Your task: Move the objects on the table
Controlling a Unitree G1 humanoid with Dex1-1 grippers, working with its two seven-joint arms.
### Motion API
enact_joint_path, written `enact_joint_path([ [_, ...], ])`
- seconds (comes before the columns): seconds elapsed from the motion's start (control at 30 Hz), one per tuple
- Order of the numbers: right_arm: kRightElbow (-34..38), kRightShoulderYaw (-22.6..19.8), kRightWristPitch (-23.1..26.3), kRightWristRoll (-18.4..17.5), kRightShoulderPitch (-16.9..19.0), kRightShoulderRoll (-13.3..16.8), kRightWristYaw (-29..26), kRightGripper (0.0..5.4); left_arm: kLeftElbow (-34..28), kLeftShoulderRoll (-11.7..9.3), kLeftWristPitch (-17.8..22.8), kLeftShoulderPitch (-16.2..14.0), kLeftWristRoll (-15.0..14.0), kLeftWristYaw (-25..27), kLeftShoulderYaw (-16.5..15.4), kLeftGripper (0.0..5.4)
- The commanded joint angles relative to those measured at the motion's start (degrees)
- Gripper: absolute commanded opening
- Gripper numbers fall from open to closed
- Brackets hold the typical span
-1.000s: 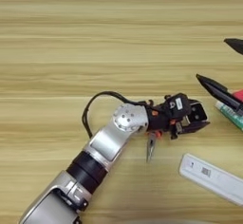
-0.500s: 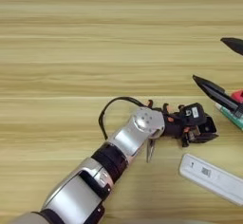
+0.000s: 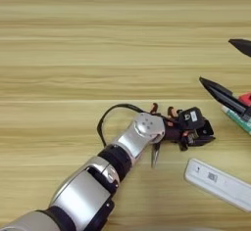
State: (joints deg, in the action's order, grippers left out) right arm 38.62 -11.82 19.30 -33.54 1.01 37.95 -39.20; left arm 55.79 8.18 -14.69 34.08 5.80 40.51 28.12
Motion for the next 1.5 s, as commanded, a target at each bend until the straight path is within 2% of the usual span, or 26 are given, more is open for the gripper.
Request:
enact_joint_path([
  [0.03,0.88,-0.17,0.2,-0.36,-0.04,0.33,-0.11,5.4,3.06,3.13,1.25,3.71,2.67,-0.66,0.29,2.41],
  [0.07,0.78,-0.13,0.18,-0.31,-0.05,0.3,-0.11,5.4,3.09,3.11,1.18,3.75,2.82,-1.1,0.24,2.77],
  [0.2,0.53,-0.02,0.14,-0.15,0.03,0.23,-0.1,5.4,3.23,3.06,0.91,4.09,2.9,-1.5,-0.13,3.0],
  [0.37,0.38,-0.07,0.04,-0.18,0.09,0.19,-0.21,5.4,2.44,3.24,0.34,4.28,2.42,-0.95,-0.67,3.62],
  [0.6,-0.06,-0.14,-0.13,-0.42,0.05,-0.07,-0.31,5.4,-2.39,3.36,-1.35,2.6,0.88,1.57,-0.83,4.38],
  [0.77,-0.5,-0.25,-0.13,-0.55,-0.05,-0.09,-0.43,5.4,-9.68,3.24,-0.29,0.57,-1.15,3.82,-1.2,4.93],
  [0.93,-1.34,-0.15,-0.24,-0.55,-0.46,-0.65,-0.05,5.4,-20.4,2.13,1.48,-1.78,-4.18,4.83,-1.83,5.38],
  [1.0,-1.84,-0.33,-0.19,-0.58,-0.93,-1.33,0.83,5.4,-24.67,1.52,2.78,-2.65,-5.36,4.7,-2.48,5.38],
  [1.07,-3.28,-1.31,-0.13,-0.69,-3.12,-3.55,4.25,5.4,-29.64,0.15,3.74,-3.76,-6.3,3.69,-3.81,5.38],
  [1.2,-6.97,-1.86,-4.53,2.86,-7.91,-9.65,11.74,5.4,-36.53,-2.23,5.72,-5.84,-8.16,1.37,-7.26,5.38],
  [1.3,-10.14,-1.08,-9.57,8.7,-10.62,-13.29,16.95,5.4,-39.29,-3.78,6.68,-7.13,-8.97,0.35,-8.76,5.38],
  [1.4,-14.29,-0.79,-15.54,15.42,-12.73,-16.56,22.14,5.4,-42.56,-5.68,6.99,-8.82,-10.79,-1.78,-12.47,5.38],
  [1.5,-16.26,-0.15,-19.04,20.93,-13.01,-17.52,25.09,5.4,-45.06,-7.27,6.47,-10.47,-11.52,-4.58,-15.6,5.38],
])
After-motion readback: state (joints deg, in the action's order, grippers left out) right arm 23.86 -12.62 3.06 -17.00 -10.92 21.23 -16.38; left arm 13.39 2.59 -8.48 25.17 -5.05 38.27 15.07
